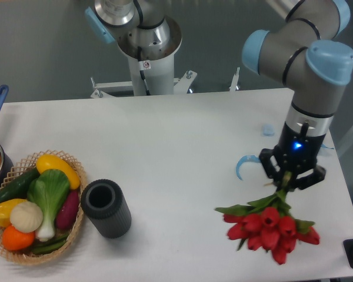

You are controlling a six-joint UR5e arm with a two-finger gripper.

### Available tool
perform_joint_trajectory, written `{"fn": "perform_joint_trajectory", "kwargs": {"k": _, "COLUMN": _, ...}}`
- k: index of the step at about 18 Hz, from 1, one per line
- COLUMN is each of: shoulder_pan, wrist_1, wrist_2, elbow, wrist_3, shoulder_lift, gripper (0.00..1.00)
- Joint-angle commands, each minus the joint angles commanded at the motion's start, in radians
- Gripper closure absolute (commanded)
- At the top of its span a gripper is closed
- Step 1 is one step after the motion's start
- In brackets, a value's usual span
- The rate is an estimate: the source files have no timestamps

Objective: Insert the flowers into the vase
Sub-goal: 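Carry the red tulip bunch in the gripper toward the black vase, then position the tulip stems above the vase opening and lower them in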

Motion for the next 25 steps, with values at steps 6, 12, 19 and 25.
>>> {"fn": "perform_joint_trajectory", "kwargs": {"k": 6, "shoulder_pan": -0.034, "wrist_1": 0.025, "wrist_2": -0.263, "elbow": -0.054, "wrist_3": -0.058, "shoulder_lift": 0.017, "gripper": 0.96}}
{"fn": "perform_joint_trajectory", "kwargs": {"k": 12, "shoulder_pan": -0.063, "wrist_1": 0.141, "wrist_2": -0.456, "elbow": -0.127, "wrist_3": -0.072, "shoulder_lift": 0.049, "gripper": 0.96}}
{"fn": "perform_joint_trajectory", "kwargs": {"k": 19, "shoulder_pan": -0.114, "wrist_1": 0.192, "wrist_2": -0.600, "elbow": -0.144, "wrist_3": -0.061, "shoulder_lift": 0.055, "gripper": 0.93}}
{"fn": "perform_joint_trajectory", "kwargs": {"k": 25, "shoulder_pan": -0.135, "wrist_1": 0.206, "wrist_2": -0.738, "elbow": -0.149, "wrist_3": 0.015, "shoulder_lift": 0.049, "gripper": 0.91}}
